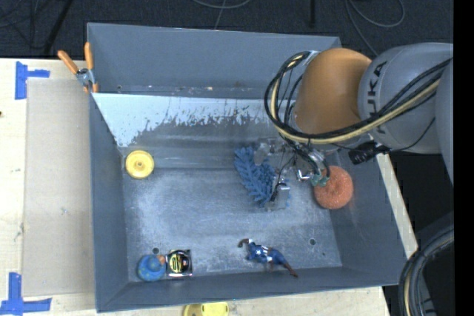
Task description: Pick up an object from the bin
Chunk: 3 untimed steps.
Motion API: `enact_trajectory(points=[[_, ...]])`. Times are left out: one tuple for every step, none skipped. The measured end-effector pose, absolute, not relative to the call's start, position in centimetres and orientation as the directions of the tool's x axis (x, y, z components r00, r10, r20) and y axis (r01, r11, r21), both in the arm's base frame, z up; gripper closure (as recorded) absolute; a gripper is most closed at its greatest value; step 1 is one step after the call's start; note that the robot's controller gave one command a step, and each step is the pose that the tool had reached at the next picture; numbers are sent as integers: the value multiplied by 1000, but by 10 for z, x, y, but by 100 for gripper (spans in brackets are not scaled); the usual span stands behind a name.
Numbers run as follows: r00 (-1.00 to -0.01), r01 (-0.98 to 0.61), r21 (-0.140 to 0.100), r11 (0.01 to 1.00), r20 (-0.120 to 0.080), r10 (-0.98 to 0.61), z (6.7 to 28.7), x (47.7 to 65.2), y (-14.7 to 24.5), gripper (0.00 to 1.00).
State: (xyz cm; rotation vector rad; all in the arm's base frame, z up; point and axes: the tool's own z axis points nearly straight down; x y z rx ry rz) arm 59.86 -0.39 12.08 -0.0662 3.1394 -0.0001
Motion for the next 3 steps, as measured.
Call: enact_trajectory(points=[[-948,319,0,948,-1,319,98,609,-15,100],[-948,318,-1,948,-1,318,98,609,-15,100],[-958,286,1,958,-2,286,236,613,-17,100]])
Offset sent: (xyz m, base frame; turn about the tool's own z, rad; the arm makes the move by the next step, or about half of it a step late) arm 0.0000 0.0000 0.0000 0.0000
